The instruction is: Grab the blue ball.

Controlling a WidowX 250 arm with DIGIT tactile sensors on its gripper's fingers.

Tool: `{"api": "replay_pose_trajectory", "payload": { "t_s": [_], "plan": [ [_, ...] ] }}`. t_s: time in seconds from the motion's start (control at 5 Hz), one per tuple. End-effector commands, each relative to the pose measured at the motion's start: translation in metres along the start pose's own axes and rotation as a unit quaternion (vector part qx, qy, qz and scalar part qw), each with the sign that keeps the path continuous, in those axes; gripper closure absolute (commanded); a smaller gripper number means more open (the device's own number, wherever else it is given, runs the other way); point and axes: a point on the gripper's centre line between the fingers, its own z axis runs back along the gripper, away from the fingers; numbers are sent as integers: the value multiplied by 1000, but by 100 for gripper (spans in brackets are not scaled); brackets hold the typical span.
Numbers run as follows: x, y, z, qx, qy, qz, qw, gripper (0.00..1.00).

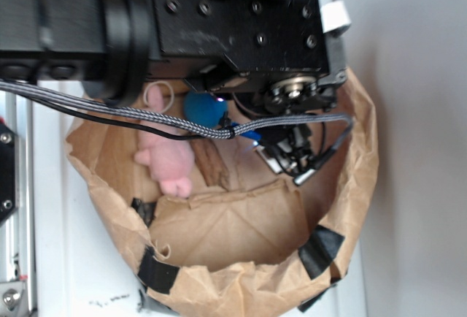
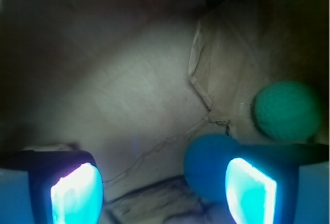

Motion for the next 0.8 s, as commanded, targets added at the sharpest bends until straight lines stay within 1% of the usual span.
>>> {"api": "replay_pose_trajectory", "payload": {
  "t_s": [0.0,0.2,0.4,0.6],
  "plan": [
    [3,21,-13,2,-30,-14,999,0],
    [-1,30,-20,2,-38,-26,999,0],
    [1,34,-18,6,-37,-26,999,0],
    [4,38,-11,1,-36,-23,999,0]
  ]
}}
